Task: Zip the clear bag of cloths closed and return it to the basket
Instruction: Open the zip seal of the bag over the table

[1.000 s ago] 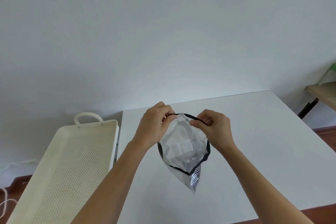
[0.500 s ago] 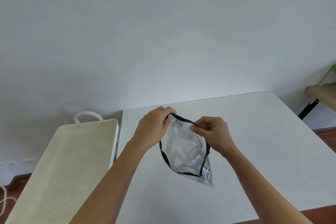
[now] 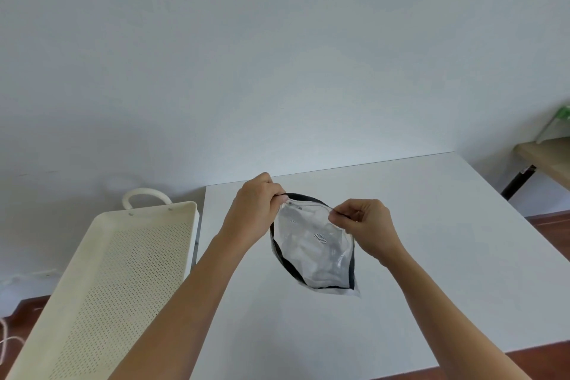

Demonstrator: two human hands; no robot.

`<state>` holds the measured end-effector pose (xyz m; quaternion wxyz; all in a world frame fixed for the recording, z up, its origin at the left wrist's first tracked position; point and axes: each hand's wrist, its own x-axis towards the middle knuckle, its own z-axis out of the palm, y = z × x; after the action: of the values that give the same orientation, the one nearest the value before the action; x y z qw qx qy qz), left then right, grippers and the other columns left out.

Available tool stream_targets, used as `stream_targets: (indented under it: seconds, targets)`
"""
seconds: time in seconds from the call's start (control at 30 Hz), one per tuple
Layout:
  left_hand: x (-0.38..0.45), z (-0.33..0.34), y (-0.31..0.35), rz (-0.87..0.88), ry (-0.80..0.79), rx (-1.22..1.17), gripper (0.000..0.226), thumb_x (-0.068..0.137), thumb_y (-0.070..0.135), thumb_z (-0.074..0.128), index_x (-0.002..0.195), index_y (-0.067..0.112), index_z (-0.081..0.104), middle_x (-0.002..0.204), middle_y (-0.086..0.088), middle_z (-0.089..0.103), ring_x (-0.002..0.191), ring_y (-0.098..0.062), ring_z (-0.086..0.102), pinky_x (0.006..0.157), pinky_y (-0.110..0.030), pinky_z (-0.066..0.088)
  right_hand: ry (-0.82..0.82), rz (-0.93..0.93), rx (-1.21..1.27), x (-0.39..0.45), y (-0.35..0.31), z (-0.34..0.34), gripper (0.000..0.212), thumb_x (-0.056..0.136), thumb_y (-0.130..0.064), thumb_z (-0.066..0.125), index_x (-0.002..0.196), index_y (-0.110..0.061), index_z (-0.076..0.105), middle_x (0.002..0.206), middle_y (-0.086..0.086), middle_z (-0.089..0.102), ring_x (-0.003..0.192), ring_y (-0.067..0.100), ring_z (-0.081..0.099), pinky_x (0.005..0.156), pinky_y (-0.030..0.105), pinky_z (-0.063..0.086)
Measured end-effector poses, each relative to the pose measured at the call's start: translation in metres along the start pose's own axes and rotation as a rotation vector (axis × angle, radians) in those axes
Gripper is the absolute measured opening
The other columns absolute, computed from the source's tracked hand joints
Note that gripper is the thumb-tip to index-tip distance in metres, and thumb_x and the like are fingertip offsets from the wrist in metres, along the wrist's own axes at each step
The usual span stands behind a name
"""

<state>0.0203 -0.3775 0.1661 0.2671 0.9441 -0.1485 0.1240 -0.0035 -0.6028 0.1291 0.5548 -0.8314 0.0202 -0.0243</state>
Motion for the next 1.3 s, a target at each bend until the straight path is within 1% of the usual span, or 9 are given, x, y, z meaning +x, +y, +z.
stream_targets:
  seconds: [0.17, 0.33, 0.47, 0.57, 0.8, 0.9, 1.0, 1.07, 1.3]
  targets:
    - [0.000, 0.001, 0.001, -0.043, -0.020, -0.029, 0.017, 0.090, 0.017, 0.063, 0.080, 0.012, 0.075, 0.071, 0.005, 0.050, 0.062, -0.007, 0.049, 0.061, -0.024, 0.038, 0.109, -0.043, -0.007, 0.004, -0.002, 0.002, 0.013, 0.076, -0.008, 0.080, 0.072, -0.019, 0.075, 0.071, 0.006, 0.073, 0.052, -0.002, 0.055, 0.061, 0.019, 0.044]
    - [0.003, 0.000, 0.006, -0.249, -0.077, -0.130, 0.020, 0.082, 0.011, 0.062, 0.066, 0.007, 0.072, 0.052, 0.003, 0.064, 0.048, -0.005, 0.056, 0.052, -0.016, 0.045, 0.147, -0.231, -0.204, -0.009, -0.017, 0.005, 0.019, 0.084, -0.036, 0.072, 0.099, -0.024, 0.072, 0.102, -0.005, 0.064, 0.094, 0.011, 0.059, 0.083, 0.025, 0.044]
    - [0.011, 0.005, 0.014, -0.369, -0.111, -0.256, 0.020, 0.077, 0.009, 0.060, 0.065, -0.006, 0.067, 0.056, -0.018, 0.068, 0.038, -0.005, 0.063, 0.049, -0.021, 0.050, -0.102, -0.304, -0.301, -0.027, -0.037, 0.028, 0.038, 0.072, -0.059, 0.067, 0.090, -0.025, 0.070, 0.090, -0.011, 0.066, 0.088, 0.003, 0.061, 0.077, 0.018, 0.047]
    - [0.016, 0.007, 0.015, -0.418, -0.094, -0.324, 0.023, 0.073, 0.010, 0.062, 0.065, -0.011, 0.064, 0.061, -0.023, 0.068, 0.041, -0.009, 0.064, 0.050, -0.023, 0.052, -0.070, -0.265, -0.361, -0.025, -0.035, 0.039, 0.028, 0.078, -0.041, 0.074, 0.094, -0.019, 0.069, 0.087, -0.005, 0.069, 0.084, 0.011, 0.062, 0.075, 0.026, 0.050]
    - [0.013, 0.008, -0.002, -0.434, -0.103, -0.383, 0.030, 0.075, 0.024, 0.068, 0.056, 0.001, 0.065, 0.037, 0.006, 0.052, 0.035, -0.007, 0.044, 0.043, -0.018, 0.036, -0.105, -0.213, -0.243, -0.016, -0.039, 0.039, 0.011, 0.084, -0.017, 0.068, 0.073, -0.016, 0.065, 0.070, -0.004, 0.068, 0.074, 0.015, 0.063, 0.068, 0.032, 0.052]
    - [0.003, 0.006, -0.015, -0.327, -0.095, -0.518, 0.034, 0.083, 0.049, 0.066, 0.068, 0.020, 0.072, 0.053, 0.014, 0.057, 0.051, -0.006, 0.046, 0.055, -0.014, 0.039, -0.102, -0.201, -0.185, -0.011, -0.041, 0.033, 0.014, 0.086, -0.013, 0.067, 0.073, -0.014, 0.061, 0.069, 0.006, 0.067, 0.062, 0.019, 0.057, 0.061, 0.029, 0.047]
    - [-0.013, 0.010, -0.033, -0.297, -0.179, -0.607, 0.032, 0.082, 0.048, 0.069, 0.111, 0.034, 0.070, 0.108, 0.014, 0.067, 0.096, -0.003, 0.061, 0.089, -0.021, 0.047, -0.066, -0.211, -0.059, -0.006, -0.043, 0.020, 0.016, 0.084, -0.011, 0.070, 0.072, -0.014, 0.060, 0.061, 0.003, 0.061, 0.051, 0.007, 0.044, 0.051, 0.016, 0.037]
    - [-0.025, 0.018, -0.043, -0.329, -0.263, -0.581, 0.042, 0.081, 0.043, 0.072, 0.120, 0.028, 0.067, 0.121, 0.010, 0.065, 0.113, -0.006, 0.058, 0.099, -0.030, 0.042, -0.062, -0.210, 0.025, -0.002, -0.046, 0.010, 0.018, 0.084, -0.008, 0.070, 0.072, -0.013, 0.058, 0.059, -0.001, 0.057, 0.051, 0.006, 0.042, 0.051, 0.016, 0.035]
    - [-0.037, 0.032, -0.037, -0.236, -0.164, -0.634, 0.017, 0.091, 0.022, 0.066, 0.081, 0.016, 0.078, 0.062, 0.015, 0.065, 0.057, 0.003, 0.049, 0.060, -0.011, 0.037, -0.165, -0.100, 0.035, 0.007, -0.051, -0.013, 0.036, 0.087, -0.022, 0.067, 0.117, -0.036, 0.051, 0.090, -0.001, 0.067, 0.064, 0.014, 0.061, 0.056, 0.022, 0.046]
